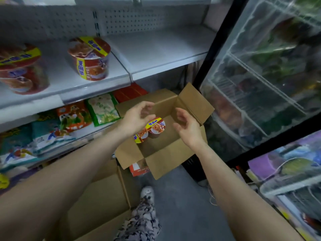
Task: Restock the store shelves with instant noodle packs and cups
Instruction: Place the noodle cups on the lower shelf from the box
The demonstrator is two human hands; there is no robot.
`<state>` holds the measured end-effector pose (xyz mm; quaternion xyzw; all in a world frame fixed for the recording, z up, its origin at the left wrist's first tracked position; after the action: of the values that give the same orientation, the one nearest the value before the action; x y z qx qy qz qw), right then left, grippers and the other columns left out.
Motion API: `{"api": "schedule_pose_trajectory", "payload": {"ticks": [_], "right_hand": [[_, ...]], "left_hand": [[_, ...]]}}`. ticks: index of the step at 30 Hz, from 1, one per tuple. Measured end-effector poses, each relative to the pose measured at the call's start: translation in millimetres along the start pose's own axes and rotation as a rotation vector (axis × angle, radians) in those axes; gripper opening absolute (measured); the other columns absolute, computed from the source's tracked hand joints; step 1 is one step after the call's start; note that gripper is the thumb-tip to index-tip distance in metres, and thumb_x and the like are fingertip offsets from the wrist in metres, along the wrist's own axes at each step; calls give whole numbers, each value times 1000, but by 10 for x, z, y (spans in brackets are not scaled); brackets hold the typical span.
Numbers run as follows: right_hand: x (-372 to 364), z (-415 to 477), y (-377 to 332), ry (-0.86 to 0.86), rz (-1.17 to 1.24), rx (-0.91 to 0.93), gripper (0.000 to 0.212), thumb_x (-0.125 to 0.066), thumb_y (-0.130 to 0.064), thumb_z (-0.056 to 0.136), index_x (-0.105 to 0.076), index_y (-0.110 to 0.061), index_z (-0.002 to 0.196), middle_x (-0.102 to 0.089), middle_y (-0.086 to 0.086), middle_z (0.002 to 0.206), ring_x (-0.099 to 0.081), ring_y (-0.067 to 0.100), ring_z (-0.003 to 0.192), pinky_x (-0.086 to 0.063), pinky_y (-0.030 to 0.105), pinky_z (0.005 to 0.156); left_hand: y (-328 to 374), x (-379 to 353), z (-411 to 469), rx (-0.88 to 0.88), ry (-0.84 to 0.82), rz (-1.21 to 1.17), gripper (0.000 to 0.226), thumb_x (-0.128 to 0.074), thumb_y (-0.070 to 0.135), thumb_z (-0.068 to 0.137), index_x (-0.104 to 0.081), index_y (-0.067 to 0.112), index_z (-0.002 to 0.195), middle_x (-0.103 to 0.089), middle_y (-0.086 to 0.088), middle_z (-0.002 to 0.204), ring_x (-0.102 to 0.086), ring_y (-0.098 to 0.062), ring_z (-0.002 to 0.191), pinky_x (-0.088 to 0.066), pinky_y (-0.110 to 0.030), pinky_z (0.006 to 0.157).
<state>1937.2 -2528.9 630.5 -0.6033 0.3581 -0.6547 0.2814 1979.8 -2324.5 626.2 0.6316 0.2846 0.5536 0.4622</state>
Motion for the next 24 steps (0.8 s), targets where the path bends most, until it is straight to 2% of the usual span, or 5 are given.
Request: {"api": "schedule_pose_trajectory", "payload": {"ticks": [9,13,16,18,24], "right_hand": [[19,1479,449,-183,-35,-77,64,-64,-1,90,-43,-17,148,-48,3,146,-49,7,125,-42,-1,76],[-62,1945,575,-271,-48,-93,66,-58,7,90,-41,-19,148,-47,3,146,-50,9,126,-40,-1,77],[-132,2126,688,-323,-71,-115,68,-54,10,89,-42,-21,148,-48,8,143,-55,-1,106,-42,-1,72],[-177,2259,810,-350,-81,-134,67,-54,9,90,-42,-21,148,-50,9,141,-56,7,116,-42,0,71],[-373,2610,1230,-537,-124,-214,67,-56,5,93,-36,-22,151,-45,8,147,-50,12,123,-44,2,59]], "left_hand": [[-392,-403,1224,162,8,-20,39,-70,24,89,-56,30,125,-60,3,127,-59,-13,115,-47,-38,104],[-524,-482,1550,232,13,-41,43,-71,28,88,-55,29,128,-60,5,127,-58,-9,114,-45,-28,100],[-687,-561,1656,291,14,-44,47,-72,26,87,-54,27,131,-60,8,126,-57,-4,112,-43,-19,93],[-827,-648,1723,337,3,-57,52,-72,23,88,-52,24,135,-58,5,130,-55,-3,114,-42,-12,88],[-1329,-1071,1762,524,82,-51,59,-76,26,84,-52,20,137,-61,-1,129,-58,-17,116,-49,-31,97]]}}
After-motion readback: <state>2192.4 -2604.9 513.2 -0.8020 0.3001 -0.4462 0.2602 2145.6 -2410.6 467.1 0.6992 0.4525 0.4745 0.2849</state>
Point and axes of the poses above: each hand's wrist, its own z-axis towards the middle knuckle, its own x-axis out of the back of the hand, y = z × x, the point moved 1 cm from there along z, towards the middle knuckle
